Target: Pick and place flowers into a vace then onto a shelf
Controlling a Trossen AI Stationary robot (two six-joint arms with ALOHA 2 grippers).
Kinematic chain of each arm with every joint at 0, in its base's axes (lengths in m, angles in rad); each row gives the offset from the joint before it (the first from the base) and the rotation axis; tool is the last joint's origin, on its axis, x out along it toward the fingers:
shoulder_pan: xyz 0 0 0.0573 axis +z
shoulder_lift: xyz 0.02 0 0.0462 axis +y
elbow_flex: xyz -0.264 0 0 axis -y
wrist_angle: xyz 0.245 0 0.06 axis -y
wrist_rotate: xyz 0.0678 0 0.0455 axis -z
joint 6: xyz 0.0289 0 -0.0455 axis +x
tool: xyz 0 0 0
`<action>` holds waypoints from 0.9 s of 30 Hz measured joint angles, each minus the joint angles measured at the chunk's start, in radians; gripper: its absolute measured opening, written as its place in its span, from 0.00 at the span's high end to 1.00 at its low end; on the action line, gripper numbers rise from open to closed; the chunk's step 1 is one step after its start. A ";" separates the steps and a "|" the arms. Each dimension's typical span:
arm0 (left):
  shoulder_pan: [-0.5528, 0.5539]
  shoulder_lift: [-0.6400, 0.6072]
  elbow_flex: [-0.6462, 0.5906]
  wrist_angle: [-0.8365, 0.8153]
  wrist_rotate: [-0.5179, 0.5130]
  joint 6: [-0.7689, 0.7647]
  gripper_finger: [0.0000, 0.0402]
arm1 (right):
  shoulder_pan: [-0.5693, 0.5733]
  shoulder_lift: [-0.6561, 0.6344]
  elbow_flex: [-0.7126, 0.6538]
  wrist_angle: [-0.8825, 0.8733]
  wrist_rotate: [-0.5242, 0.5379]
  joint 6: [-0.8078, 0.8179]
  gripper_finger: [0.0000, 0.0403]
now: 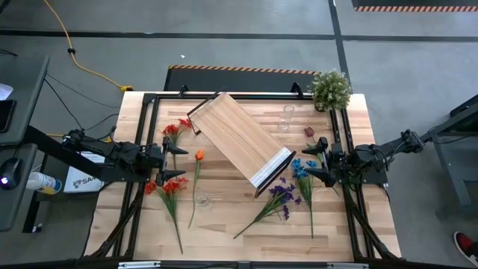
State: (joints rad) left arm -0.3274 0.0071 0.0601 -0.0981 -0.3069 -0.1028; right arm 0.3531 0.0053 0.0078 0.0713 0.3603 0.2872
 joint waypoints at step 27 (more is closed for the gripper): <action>0.000 0.000 0.004 0.051 -0.012 -0.087 0.01 | 0.000 0.000 0.001 0.048 0.024 -0.032 0.05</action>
State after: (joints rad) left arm -0.3271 0.0071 0.0639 -0.0470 -0.3187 -0.1897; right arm 0.3534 0.0051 0.0091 0.1196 0.3843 0.2551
